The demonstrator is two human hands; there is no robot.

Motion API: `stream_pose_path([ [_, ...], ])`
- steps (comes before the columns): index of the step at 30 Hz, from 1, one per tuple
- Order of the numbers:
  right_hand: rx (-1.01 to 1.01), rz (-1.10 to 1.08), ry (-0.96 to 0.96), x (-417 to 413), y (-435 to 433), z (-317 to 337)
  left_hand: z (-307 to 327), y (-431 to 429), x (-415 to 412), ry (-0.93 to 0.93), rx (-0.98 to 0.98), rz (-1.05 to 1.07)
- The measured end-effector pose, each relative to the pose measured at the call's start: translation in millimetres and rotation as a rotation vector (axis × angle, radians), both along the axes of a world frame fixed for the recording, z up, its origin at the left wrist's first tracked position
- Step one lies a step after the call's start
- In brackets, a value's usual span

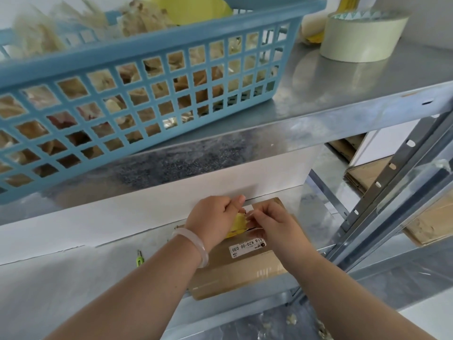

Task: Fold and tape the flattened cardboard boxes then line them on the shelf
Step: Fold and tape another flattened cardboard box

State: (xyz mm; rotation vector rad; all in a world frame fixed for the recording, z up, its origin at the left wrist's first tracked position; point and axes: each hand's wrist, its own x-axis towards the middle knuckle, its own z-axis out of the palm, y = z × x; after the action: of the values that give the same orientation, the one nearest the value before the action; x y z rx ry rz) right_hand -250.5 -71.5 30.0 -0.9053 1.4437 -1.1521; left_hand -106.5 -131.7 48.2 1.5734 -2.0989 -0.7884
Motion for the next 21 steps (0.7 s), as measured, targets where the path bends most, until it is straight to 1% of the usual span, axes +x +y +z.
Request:
stream_pose_path([
  [1,-0.003,0.004,-0.013,0,0,0,0,0,-1,-0.017,-0.004,0.001],
  [4,-0.03,0.049,0.132,-2,-2,4,2,-1,-5,-0.03,0.014,-0.008],
  [6,-0.013,0.022,0.186,-3,-4,5,6,-2,-6,-0.031,0.035,-0.019],
  [9,0.003,-0.034,0.167,-4,-6,2,4,0,-4,0.024,0.056,-0.032],
  [11,-0.003,-0.047,0.173,-4,-6,0,-5,3,5,0.143,0.084,-0.055],
  [13,-0.007,-0.047,0.224,-5,-6,-2,-12,12,17,0.235,0.121,-0.138],
  [15,0.009,-0.067,0.273,-10,-7,-6,-18,21,29,0.248,0.167,-0.211],
  [21,-0.015,-0.09,0.244,-22,-10,-4,-29,23,35,0.214,0.138,-0.174],
])
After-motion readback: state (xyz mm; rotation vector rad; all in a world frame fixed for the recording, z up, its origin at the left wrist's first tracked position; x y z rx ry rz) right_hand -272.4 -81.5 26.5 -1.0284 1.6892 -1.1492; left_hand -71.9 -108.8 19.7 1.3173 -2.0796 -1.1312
